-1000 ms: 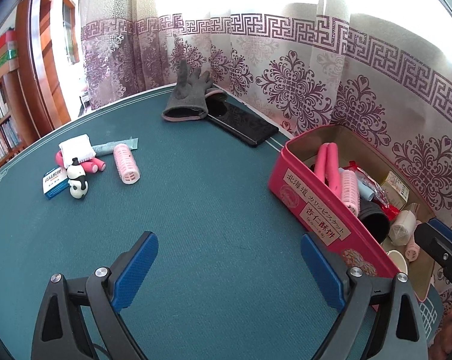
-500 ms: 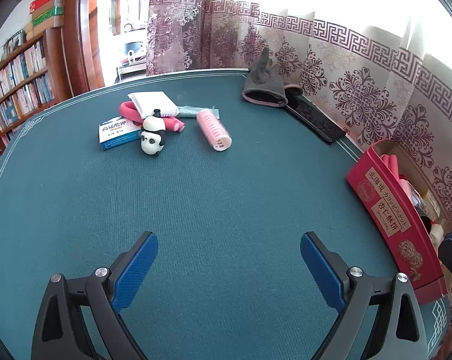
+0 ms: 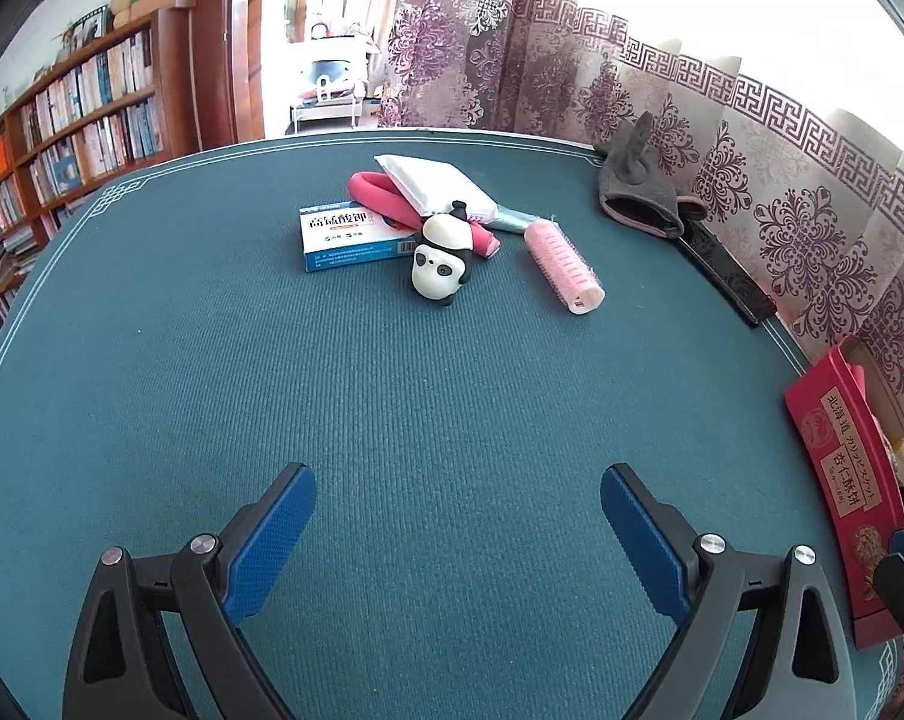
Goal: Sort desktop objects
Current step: 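Withdraw both tools from the tin box back over the table, then grasp the panda figurine with the left tool while the right tool grasps a pink hair roller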
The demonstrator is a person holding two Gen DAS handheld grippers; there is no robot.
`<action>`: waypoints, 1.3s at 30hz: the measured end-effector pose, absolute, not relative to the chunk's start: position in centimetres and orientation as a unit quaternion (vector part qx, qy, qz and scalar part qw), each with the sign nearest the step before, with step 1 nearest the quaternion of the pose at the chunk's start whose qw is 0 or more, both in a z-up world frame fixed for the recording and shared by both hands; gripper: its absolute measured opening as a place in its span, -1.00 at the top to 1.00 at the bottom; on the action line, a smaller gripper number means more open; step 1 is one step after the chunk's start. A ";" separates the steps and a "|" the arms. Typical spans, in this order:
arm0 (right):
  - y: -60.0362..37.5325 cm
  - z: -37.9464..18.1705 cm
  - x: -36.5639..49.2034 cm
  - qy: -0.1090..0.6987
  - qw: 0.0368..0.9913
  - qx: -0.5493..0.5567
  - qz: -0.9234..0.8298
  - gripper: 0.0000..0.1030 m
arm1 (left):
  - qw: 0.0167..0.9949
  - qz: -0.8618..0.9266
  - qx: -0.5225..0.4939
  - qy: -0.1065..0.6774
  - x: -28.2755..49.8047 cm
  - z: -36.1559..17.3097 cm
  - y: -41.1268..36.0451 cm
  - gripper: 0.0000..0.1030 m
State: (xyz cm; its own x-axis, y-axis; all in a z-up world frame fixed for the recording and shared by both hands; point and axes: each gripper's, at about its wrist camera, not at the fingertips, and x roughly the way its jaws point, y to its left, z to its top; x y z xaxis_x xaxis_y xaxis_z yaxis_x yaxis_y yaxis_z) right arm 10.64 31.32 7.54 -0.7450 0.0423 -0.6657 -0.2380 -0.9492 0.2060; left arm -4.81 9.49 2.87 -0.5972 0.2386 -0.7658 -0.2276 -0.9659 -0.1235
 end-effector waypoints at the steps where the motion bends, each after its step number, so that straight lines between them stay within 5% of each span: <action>1: 31.2 7.4 10.5 0.140 0.074 -0.351 0.923 -0.53 | 0.127 0.894 -0.429 -0.003 -5.1 2.8 9.4 -0.89; 32: 29.3 4.6 4.0 0.138 0.022 -0.392 0.909 -0.53 | 0.100 0.904 -0.414 0.011 -18.9 1.8 11.5 -0.86; 36: 28.5 4.7 2.5 0.127 0.016 -0.390 0.912 -0.53 | 0.104 0.906 -0.411 0.004 -18.8 1.1 11.1 -0.43; 39: 27.6 4.6 1.0 0.112 0.010 -0.389 0.914 -0.53 | 0.133 0.905 -0.403 -0.019 -18.3 1.5 10.7 0.12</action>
State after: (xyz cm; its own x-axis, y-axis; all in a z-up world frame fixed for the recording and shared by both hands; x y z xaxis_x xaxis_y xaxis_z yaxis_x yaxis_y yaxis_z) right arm 1.03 27.60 4.60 -0.6973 -0.0692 -0.7134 -0.1051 -0.9747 0.1974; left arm -18.35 10.70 1.50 -0.6401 0.2561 -0.7244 -0.2249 -0.9640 -0.1421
